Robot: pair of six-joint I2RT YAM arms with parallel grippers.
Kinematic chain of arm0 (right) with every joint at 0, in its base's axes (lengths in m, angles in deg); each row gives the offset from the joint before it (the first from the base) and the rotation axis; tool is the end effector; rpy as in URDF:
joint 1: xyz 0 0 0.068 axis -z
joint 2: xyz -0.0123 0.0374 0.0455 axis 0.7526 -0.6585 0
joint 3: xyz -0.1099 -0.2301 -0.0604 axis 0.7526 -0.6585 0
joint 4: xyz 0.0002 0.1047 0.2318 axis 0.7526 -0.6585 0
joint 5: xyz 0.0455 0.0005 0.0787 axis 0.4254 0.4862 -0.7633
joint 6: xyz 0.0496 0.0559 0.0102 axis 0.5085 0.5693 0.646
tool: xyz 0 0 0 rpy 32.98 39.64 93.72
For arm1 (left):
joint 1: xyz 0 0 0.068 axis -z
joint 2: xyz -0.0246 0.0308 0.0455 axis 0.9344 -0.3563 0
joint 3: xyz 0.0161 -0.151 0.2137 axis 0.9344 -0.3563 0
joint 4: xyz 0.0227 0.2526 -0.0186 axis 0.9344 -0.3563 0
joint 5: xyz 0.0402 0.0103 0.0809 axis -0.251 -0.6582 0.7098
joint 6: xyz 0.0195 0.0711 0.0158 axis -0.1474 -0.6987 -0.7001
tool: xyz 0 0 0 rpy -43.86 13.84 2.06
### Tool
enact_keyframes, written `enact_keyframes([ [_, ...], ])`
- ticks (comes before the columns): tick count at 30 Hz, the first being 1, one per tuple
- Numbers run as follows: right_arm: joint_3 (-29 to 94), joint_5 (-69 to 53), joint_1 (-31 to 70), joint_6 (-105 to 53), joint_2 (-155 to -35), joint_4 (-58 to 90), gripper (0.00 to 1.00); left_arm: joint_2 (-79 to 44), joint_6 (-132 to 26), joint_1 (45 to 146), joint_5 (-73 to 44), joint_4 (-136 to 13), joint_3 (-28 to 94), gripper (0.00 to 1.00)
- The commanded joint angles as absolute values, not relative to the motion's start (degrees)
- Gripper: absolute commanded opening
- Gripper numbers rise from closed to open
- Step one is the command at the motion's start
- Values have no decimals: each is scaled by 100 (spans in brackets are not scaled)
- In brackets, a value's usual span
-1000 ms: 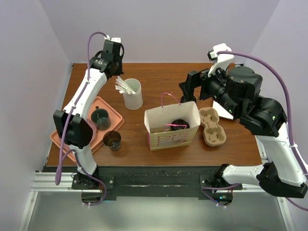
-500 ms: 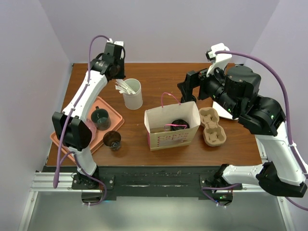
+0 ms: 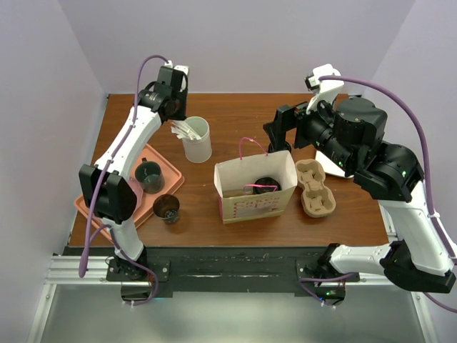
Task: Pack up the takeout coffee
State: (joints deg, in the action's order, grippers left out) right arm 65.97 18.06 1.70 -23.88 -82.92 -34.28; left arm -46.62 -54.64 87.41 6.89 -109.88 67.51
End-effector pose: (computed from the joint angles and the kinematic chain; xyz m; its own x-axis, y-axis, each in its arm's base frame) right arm 0.1542 0.1363 0.5228 -0.2041 -0.0005 -0.9790 -0.4564 0.8847 0.0947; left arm 0.3982 -0.1161 0.3336 -0.6776 0.0548 -0.7334 0.0378 0.9985 0.0397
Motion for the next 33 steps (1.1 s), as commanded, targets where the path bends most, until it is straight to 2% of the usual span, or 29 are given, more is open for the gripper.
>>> enact_keyframes([
  [1,6685,1836,197,-2502,-8246,-3298,98,-4703,-5702,8741,706,-10711,6769,33],
  [5,6729,1836,197,-2520,-8273,-3271,98,-4791,-5728,8741,697,-10737,6831,31],
  [10,6659,1871,197,-2546,-8246,-3289,98,-4843,-5754,8741,662,-10710,6839,21],
  [15,6658,1915,197,-2555,-8228,-3272,98,-4888,-5763,8741,697,-10728,6866,19],
  [16,6658,1915,197,-2555,-8220,-3271,98,-4896,-5763,8741,697,-10737,6909,14],
  [21,6632,1889,197,-2555,-8246,-3263,98,-4888,-5693,8741,653,-10798,7199,1],
  [29,6685,1793,197,-2555,-8272,-3236,98,-4589,-5421,8741,574,-10965,7490,0],
  [33,6694,1757,197,-2555,-8264,-3219,98,-4396,-5087,8750,653,-11534,7699,0],
])
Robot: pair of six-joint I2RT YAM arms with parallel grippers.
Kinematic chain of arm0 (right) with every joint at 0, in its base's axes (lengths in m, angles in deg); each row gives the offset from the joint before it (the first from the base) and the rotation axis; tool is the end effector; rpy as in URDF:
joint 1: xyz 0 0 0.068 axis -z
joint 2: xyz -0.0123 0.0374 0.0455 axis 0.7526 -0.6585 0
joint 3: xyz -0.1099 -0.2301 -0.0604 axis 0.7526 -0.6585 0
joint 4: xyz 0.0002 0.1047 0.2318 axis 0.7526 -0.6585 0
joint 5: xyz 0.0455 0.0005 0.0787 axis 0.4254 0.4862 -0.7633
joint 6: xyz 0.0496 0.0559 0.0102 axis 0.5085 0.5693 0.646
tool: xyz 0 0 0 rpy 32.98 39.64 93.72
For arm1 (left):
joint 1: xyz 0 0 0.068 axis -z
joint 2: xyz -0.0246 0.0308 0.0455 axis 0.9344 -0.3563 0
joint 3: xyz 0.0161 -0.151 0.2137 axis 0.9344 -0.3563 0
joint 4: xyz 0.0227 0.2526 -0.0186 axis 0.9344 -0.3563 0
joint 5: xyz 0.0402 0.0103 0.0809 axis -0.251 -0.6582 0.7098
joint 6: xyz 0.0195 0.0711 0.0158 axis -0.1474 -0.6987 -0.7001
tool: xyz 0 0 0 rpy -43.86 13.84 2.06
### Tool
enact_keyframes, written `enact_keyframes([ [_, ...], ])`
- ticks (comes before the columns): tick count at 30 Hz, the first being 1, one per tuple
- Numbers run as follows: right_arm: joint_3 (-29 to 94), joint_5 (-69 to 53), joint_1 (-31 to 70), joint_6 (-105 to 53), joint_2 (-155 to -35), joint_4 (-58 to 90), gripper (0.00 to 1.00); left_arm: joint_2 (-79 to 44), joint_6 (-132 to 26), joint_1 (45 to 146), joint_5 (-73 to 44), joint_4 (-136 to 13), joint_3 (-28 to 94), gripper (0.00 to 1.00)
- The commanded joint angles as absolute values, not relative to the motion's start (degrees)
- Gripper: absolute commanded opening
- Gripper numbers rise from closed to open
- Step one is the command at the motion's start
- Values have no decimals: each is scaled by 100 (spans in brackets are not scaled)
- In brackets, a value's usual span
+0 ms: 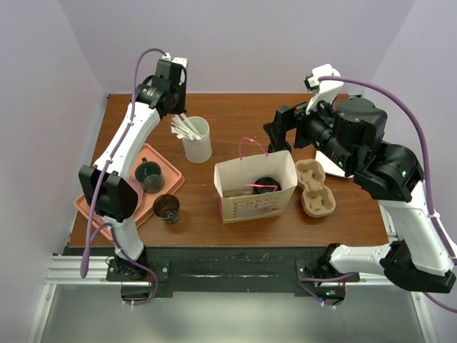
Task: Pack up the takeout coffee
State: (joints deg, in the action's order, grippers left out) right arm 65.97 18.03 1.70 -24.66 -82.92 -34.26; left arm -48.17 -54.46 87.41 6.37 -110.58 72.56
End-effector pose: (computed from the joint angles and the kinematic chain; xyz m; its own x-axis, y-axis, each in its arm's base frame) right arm 0.1542 0.1363 0.5229 -0.1977 -0.0123 -0.9802 -0.4596 0.8844 0.0816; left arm 0.4042 -0.1187 0.3508 -0.6441 0.0402 -0.7639 0.0411 0.9990 0.0179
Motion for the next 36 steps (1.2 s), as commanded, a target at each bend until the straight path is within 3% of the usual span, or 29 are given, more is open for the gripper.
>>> enact_keyframes([
  [1,6685,1757,205,-2564,-8264,-3210,98,-4361,-5060,8750,636,-11632,7762,0],
  [12,6298,1695,197,-2301,-8018,-2937,98,-3430,-4665,8750,-13,-12741,9336,0],
  [28,6281,3277,197,-1686,-7508,-3631,98,-845,-5042,8750,-2642,-13398,8589,0],
  [36,5939,3383,197,-834,-7051,-3922,98,-89,-5201,8750,-3512,-13628,7297,0],
])
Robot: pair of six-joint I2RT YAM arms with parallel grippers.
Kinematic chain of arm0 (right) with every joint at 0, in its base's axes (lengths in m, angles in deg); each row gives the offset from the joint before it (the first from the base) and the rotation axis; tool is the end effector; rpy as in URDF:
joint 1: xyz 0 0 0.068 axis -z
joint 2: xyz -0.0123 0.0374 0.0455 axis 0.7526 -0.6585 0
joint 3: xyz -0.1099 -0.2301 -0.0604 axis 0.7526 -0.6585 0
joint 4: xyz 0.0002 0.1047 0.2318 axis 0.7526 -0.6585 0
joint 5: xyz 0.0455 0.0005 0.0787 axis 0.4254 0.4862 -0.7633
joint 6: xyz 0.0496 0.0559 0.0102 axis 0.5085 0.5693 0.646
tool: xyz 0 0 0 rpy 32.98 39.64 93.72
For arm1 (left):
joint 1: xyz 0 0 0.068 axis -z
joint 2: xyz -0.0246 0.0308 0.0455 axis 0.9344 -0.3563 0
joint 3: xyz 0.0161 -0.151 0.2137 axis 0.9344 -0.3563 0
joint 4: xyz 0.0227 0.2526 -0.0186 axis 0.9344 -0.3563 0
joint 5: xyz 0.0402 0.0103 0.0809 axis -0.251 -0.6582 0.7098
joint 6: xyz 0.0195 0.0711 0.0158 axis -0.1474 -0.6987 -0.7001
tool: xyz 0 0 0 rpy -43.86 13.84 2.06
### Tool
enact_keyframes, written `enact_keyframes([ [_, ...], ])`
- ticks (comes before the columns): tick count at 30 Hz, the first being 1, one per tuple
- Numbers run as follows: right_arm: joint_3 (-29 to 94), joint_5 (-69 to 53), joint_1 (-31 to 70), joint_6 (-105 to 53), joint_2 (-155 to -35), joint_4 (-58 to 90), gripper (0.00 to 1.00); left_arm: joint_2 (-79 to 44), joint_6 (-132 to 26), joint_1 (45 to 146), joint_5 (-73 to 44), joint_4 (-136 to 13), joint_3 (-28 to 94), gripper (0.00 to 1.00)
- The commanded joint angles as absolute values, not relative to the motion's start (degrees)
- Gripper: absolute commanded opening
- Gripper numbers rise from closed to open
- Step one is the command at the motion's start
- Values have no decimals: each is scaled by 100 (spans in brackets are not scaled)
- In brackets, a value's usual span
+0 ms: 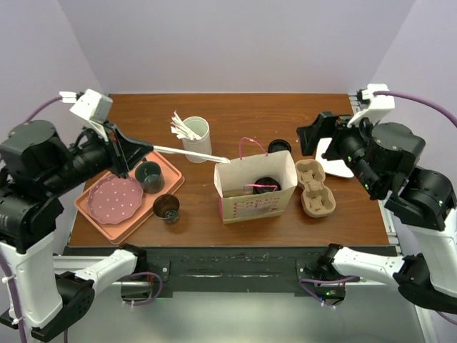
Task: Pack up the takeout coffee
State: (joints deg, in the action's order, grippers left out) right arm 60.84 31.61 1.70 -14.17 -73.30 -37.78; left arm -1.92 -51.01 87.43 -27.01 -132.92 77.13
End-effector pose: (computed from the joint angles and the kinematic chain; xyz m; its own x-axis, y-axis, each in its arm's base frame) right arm 0.1233 0.0830 0.5184 -0.1972 0.1882 -0.9621 -0.2132 0.9497 0.2295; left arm 0.0902 -0.0534 0.5331 -0.3476 -0.1088 -0.9313 0.5555 0.7763 -0.2980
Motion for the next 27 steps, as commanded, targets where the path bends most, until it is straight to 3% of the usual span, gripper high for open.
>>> enact_keyframes([
  [1,5912,3383,197,-789,-7025,-3948,98,-98,-5183,8750,-3608,-13654,7227,0],
  [20,5515,3102,188,-1061,-6743,-3456,98,-1169,-4568,8750,-4102,-13672,6330,0],
  [27,5727,2839,197,-1254,-6893,-3316,98,-1583,-4357,8750,-4137,-13637,6426,11],
])
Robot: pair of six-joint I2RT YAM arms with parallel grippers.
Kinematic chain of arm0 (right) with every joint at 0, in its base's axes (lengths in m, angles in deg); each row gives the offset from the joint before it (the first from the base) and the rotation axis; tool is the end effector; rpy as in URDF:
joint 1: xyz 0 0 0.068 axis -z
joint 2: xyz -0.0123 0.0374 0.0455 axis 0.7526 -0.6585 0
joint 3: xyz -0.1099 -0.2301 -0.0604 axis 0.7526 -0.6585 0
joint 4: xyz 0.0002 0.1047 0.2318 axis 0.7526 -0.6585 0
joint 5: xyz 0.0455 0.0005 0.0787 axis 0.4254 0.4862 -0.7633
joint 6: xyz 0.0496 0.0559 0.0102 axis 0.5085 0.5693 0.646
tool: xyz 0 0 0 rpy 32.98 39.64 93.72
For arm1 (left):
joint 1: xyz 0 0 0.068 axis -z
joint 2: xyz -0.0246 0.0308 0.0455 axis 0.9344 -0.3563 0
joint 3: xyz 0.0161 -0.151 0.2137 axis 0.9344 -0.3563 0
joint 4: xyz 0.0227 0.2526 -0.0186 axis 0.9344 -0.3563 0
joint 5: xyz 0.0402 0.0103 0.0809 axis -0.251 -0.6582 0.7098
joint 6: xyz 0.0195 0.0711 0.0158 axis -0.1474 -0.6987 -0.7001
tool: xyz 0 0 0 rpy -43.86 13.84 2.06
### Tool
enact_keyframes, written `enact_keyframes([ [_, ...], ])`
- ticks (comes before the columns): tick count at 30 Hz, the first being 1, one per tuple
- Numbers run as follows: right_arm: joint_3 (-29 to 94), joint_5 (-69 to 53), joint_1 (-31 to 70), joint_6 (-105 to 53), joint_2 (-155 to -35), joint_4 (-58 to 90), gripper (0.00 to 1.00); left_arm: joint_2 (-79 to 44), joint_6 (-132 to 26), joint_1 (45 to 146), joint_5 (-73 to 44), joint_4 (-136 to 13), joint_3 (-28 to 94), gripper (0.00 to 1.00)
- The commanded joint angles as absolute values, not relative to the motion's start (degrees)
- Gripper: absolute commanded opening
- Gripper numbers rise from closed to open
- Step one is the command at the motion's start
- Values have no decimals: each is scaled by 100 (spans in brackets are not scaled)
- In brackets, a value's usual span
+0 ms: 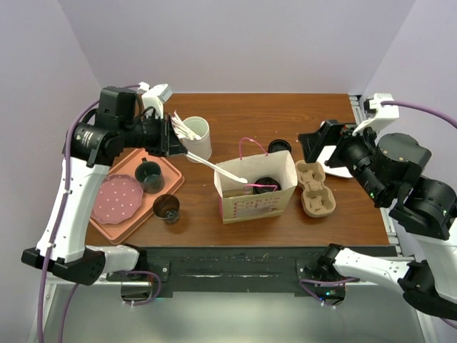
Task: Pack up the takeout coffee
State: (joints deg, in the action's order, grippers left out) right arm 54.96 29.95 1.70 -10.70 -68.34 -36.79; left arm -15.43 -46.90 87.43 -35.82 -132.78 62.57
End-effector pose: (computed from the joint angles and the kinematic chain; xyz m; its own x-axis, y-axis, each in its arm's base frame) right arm 0.1126 0.0738 0.5044 -0.2194 0.2433 -0.9448 -0.2267 0.9292 0.2919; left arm 0.2029 -0.1000 0.4372 -0.7788 -0.0142 -0.6272 0.4143 0.7391 -0.5312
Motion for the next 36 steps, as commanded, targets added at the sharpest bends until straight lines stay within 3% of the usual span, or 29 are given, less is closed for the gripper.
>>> enact_keyframes([
  [1,5718,2803,188,-1246,-6884,-3298,98,-1661,-4331,8750,-4198,-13567,6566,19],
  [7,5578,2768,205,-1290,-6787,-3342,98,-1776,-3953,8750,-4268,-13068,6892,35],
  [15,5797,2374,197,-1096,-7051,-4070,98,-1487,-3522,8750,-4251,-11531,6840,39],
  [18,5753,2206,197,-834,-6972,-4141,98,-1162,-3487,8750,-4058,-10994,6533,45],
  [24,5674,2276,197,-253,-6734,-4281,98,-318,-3539,8750,-3584,-10360,5645,79],
  [25,5726,2284,197,-200,-6743,-4334,98,-82,-3540,8750,-3435,-10307,5409,100],
  [36,5991,2091,197,503,-6831,-4335,98,491,-3653,8750,-3259,-10033,4712,100],
])
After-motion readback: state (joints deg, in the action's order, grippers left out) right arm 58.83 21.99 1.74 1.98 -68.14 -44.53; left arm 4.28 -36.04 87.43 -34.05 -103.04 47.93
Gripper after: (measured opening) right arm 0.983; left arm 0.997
